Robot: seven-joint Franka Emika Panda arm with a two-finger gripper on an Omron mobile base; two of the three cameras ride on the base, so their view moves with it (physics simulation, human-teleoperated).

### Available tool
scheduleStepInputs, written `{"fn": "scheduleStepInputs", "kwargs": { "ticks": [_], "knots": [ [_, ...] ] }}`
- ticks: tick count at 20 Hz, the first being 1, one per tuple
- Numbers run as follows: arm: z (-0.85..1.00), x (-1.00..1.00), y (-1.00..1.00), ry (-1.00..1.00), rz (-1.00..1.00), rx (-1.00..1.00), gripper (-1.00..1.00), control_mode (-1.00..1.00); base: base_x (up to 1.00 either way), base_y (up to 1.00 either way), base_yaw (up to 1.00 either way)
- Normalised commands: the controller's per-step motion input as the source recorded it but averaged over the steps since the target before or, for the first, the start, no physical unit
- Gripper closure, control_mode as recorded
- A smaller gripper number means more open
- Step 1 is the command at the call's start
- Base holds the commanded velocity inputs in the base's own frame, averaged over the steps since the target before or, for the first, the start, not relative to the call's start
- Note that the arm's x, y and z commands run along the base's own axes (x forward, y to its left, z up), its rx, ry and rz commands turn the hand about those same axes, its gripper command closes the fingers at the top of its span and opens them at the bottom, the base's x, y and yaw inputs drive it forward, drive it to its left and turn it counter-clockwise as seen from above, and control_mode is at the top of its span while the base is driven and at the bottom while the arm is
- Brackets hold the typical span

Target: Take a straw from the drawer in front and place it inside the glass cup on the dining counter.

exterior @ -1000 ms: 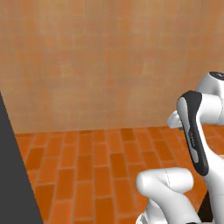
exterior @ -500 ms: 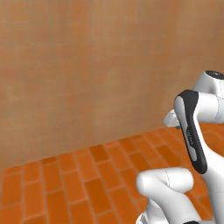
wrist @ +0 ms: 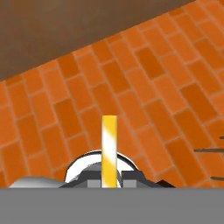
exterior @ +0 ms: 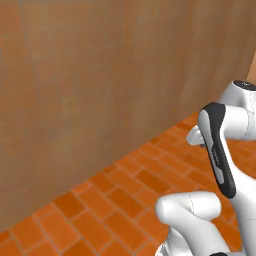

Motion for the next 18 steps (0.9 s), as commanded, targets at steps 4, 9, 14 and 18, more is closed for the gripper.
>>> {"fn": "scheduleStepInputs", "kwargs": {
  "ticks": [4,9,14,18],
  "knots": [
    [0.00,0.00,0.00,0.00,0.00,0.00,1.00,1.00,0.31,0.40,-0.71],
    [0.00,0.00,0.00,0.00,0.00,0.00,1.00,1.00,0.30,0.57,-0.70],
    [0.00,0.00,0.00,0.00,0.00,0.00,1.00,1.00,0.47,0.72,-0.65],
    [0.00,0.00,0.00,0.00,0.00,0.00,1.00,1.00,0.60,0.79,-0.60]
  ]
}}
